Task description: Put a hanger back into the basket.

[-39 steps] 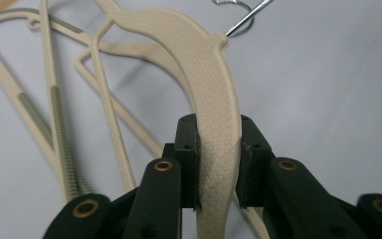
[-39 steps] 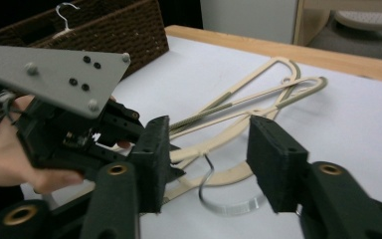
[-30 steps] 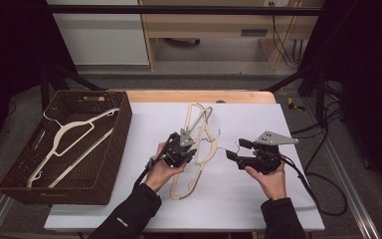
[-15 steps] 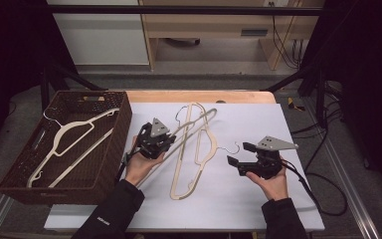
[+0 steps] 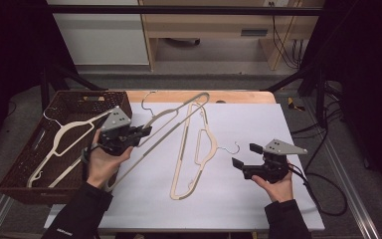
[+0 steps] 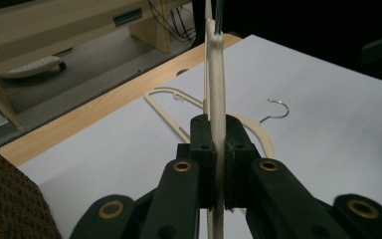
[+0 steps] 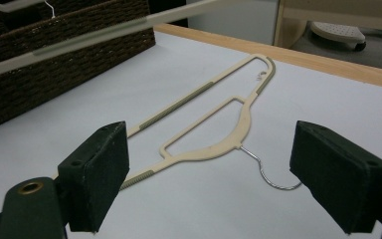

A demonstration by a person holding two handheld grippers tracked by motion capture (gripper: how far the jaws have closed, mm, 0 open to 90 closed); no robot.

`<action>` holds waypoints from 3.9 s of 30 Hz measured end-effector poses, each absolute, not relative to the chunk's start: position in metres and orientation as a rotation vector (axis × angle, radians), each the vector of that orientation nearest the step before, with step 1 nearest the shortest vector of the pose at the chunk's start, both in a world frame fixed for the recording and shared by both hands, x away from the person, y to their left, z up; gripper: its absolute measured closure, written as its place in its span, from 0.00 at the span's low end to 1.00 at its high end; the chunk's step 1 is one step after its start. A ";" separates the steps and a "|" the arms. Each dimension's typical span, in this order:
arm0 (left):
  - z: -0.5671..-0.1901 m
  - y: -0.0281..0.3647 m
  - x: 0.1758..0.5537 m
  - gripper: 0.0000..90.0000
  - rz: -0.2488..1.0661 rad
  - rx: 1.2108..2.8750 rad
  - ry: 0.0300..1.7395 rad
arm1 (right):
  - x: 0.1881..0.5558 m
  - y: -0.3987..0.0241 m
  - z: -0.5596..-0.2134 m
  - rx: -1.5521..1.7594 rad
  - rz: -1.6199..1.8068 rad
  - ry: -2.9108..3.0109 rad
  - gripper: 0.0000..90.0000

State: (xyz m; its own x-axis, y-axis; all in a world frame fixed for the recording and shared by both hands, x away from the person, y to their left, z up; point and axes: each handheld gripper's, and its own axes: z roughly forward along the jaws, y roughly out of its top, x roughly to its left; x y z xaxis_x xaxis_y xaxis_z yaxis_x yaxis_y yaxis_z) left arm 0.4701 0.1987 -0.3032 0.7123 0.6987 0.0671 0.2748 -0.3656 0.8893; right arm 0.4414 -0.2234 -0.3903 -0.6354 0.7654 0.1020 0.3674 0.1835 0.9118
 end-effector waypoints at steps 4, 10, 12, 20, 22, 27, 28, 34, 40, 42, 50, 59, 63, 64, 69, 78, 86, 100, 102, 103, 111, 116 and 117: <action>-0.289 0.218 0.468 0.95 0.527 1.930 0.730 | 0.439 -0.225 -0.392 1.072 1.433 2.085 0.17; -0.276 0.249 0.467 0.95 0.529 1.888 0.744 | 0.436 -0.226 -0.394 1.071 1.417 2.094 0.16; -0.274 0.258 0.468 0.95 0.509 1.871 0.743 | 0.436 -0.226 -0.394 1.070 1.419 2.095 0.16; -0.258 0.285 0.466 0.95 0.542 1.813 0.766 | 0.435 -0.226 -0.395 1.072 1.410 2.094 0.16; -0.252 0.293 0.466 0.95 0.561 1.815 0.760 | 0.435 -0.227 -0.395 1.071 1.411 2.095 0.16; -0.241 0.314 0.466 0.95 0.609 1.833 0.771 | 0.435 -0.228 -0.396 1.079 1.414 2.084 0.15; -0.240 0.318 0.466 0.95 0.617 1.833 0.775 | 0.435 -0.228 -0.396 1.079 1.413 2.083 0.15; -0.245 0.345 0.470 0.95 0.642 1.826 0.809 | 0.435 -0.228 -0.397 1.087 1.409 2.081 0.13; -0.256 0.367 0.480 0.95 0.649 1.836 0.844 | 0.435 -0.228 -0.397 1.086 1.410 2.073 0.10; -0.258 0.370 0.481 0.95 0.654 1.838 0.852 | 0.435 -0.228 -0.397 1.076 1.410 2.072 0.09; -0.276 0.398 0.491 0.95 0.659 1.875 0.913 | 0.436 -0.229 -0.398 1.077 1.404 2.082 0.09; -0.290 0.418 0.497 0.95 0.650 1.903 0.975 | 0.437 -0.228 -0.399 1.075 1.395 2.086 0.09; -0.299 0.426 0.500 0.95 0.642 1.926 1.011 | 0.436 -0.229 -0.398 1.075 1.397 2.082 0.09; -0.302 0.427 0.500 0.95 0.641 1.929 1.026 | 0.436 -0.230 -0.399 1.074 1.398 2.082 0.09; -0.311 0.433 0.499 0.95 0.611 1.917 1.047 | 0.437 -0.229 -0.399 1.077 1.391 2.087 0.09; -0.328 0.436 0.501 0.95 0.526 1.957 1.116 | 0.437 -0.228 -0.400 1.085 1.390 2.085 0.09; -0.361 0.442 0.505 0.95 0.444 2.057 1.188 | 0.437 -0.227 -0.401 1.082 1.381 2.096 0.08; -0.376 0.441 0.510 0.78 0.529 1.963 1.384 | 0.437 -0.227 -0.401 1.084 1.388 2.087 0.08; -0.374 0.444 0.505 0.70 0.567 1.907 1.414 | 0.437 -0.227 -0.401 1.083 1.388 2.086 0.08; -0.374 0.444 0.505 0.65 0.567 1.907 1.414 | 0.437 -0.227 -0.401 1.083 1.388 2.086 0.08; -0.355 0.427 0.481 0.48 0.682 1.791 1.306 | 0.436 -0.228 -0.400 1.077 1.393 2.079 0.08; -0.348 0.398 0.469 0.36 0.683 1.756 1.180 | 0.436 -0.229 -0.400 1.075 1.399 2.077 0.08; -0.347 0.392 0.467 0.33 0.688 1.751 1.157 | 0.436 -0.229 -0.399 1.074 1.400 2.077 0.08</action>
